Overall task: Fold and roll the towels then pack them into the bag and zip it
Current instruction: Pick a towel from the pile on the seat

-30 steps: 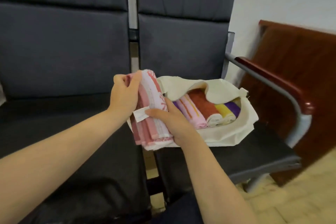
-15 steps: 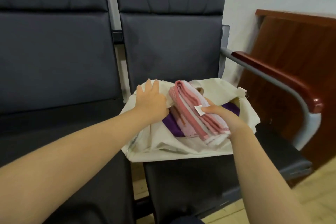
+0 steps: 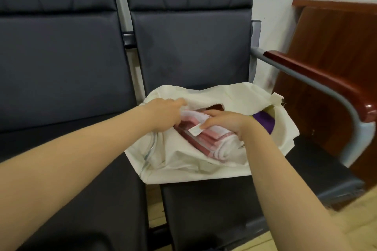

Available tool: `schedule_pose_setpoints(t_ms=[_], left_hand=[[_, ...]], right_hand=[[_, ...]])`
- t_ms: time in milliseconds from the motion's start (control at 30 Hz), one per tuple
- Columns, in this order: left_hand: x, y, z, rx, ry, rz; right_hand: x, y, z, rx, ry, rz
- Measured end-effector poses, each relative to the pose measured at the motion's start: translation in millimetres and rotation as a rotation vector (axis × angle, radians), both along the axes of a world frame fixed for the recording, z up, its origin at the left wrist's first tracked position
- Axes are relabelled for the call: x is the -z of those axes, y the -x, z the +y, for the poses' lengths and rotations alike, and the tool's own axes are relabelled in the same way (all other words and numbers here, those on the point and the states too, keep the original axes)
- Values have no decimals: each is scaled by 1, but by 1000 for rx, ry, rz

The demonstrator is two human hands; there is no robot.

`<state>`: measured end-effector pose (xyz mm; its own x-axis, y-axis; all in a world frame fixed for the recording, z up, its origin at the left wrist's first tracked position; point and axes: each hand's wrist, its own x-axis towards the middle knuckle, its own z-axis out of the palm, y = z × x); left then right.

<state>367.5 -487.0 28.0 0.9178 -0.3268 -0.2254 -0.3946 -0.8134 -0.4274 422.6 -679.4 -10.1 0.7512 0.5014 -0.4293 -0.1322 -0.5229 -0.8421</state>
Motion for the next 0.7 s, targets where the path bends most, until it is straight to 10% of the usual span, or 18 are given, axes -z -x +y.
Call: schedule_pose_setpoints(t_ms=[367,567,700], left_hand=[[-12,23,-17,-358,-87,-271],[-11,45,-11,-358,-89,-332],[-6,55,3,-316,-65,-395]], right_hand=[[0,14,20,273,303,-822],[-34,23,9,-393,658,-541],[-26,7,33,-180,281,-545]])
